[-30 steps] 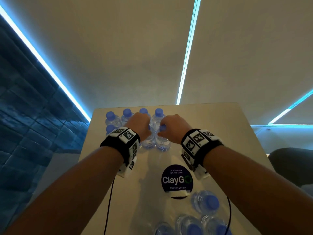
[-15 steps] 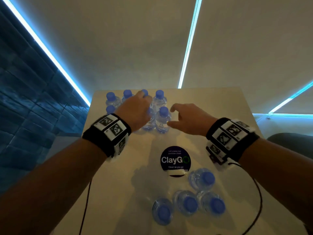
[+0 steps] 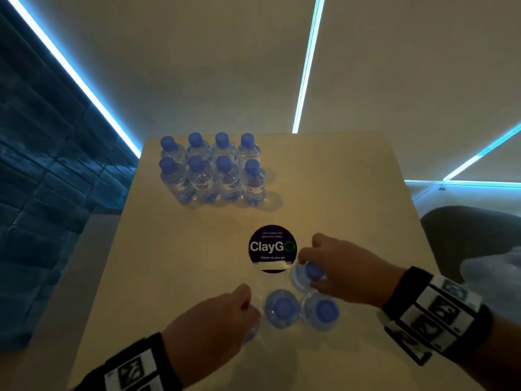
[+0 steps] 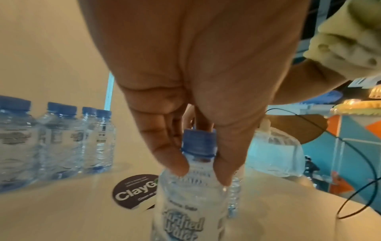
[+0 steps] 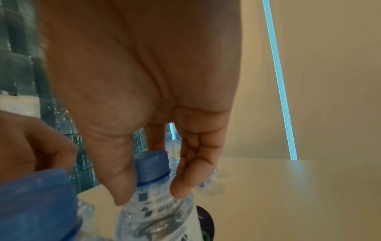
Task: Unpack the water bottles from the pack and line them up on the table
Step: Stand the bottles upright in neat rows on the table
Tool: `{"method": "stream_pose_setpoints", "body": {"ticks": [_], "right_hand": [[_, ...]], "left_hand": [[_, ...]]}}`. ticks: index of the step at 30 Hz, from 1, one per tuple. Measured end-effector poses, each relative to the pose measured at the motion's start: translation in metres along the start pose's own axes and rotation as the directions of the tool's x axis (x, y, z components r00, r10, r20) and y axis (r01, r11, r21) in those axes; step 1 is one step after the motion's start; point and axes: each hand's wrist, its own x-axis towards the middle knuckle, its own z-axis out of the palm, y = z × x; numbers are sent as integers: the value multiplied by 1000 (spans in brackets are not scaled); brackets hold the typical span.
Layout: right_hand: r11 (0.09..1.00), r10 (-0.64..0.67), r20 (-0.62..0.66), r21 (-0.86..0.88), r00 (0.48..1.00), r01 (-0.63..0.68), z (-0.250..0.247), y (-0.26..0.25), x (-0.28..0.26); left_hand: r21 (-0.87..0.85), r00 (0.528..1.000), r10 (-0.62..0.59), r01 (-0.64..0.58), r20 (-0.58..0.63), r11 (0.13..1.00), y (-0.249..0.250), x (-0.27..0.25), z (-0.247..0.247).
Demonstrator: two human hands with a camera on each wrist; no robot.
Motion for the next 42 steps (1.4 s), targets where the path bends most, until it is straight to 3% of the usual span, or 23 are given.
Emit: {"method": "stream_pose_setpoints", "body": {"ticks": [5, 8, 14, 20, 24, 28, 35, 42], "right_hand": [[996, 2, -81, 84, 997, 5, -2, 8, 1], [994, 53, -145, 102, 988, -39, -18, 33, 10], [993, 95, -288, -42, 953, -112, -74, 82, 57], [971, 197, -326, -61, 925, -229, -119, 111, 94], [962, 236, -355, -48, 905, -269, -123, 118, 114], [964, 238, -346, -30, 908, -264, -107, 116, 131], [981, 188, -442, 34, 877, -194, -100, 114, 162], [971, 237, -462, 145, 855, -191, -96, 109, 186]], "left_hand": [[-198, 979, -193, 177, -62, 964, -25, -7, -10], [-135, 955, -230, 207, -189, 969, -38, 1, -48], [20, 852, -181, 219, -492, 975, -42, 62, -150], [157, 870, -59, 155, -489, 975, -37, 154, -209], [189, 890, -121, 224, -439, 956, -39, 220, -200], [198, 874, -255, 360, -413, 912, -61, 260, -172], [135, 817, -314, 424, -483, 895, -92, 269, -157], [144, 810, -307, 427, -500, 893, -108, 270, -153]]}}
